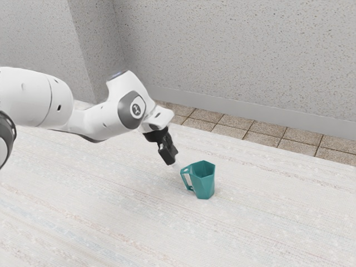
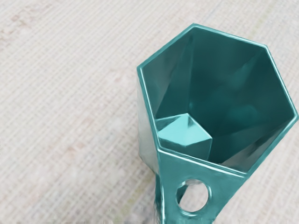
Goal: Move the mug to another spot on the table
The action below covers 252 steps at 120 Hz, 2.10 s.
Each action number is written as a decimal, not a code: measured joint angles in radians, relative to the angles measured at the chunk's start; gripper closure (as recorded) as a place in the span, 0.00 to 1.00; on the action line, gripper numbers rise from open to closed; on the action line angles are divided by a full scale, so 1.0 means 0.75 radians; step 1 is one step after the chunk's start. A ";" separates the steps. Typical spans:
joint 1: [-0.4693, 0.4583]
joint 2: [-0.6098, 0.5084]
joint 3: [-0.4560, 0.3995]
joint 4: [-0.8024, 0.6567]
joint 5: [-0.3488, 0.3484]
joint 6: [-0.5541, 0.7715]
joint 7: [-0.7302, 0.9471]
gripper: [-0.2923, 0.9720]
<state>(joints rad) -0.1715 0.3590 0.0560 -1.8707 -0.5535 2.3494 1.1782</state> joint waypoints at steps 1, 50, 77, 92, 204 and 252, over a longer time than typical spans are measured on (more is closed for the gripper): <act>0.000 0.000 0.000 -0.006 0.001 0.008 0.011 0.26; -0.001 0.019 -0.078 -0.161 -0.162 0.404 0.406 0.24; 0.000 0.013 -0.088 -0.162 -0.198 0.377 0.561 0.26; 0.000 0.016 -0.096 -0.161 -0.346 0.314 0.625 0.26; 0.009 0.022 -0.087 -0.194 -0.547 0.232 0.815 0.70; 0.048 0.001 -0.079 -0.190 -0.656 0.215 0.787 0.81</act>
<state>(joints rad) -0.1359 0.3596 -0.0034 -2.0131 -1.0459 2.5108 1.7682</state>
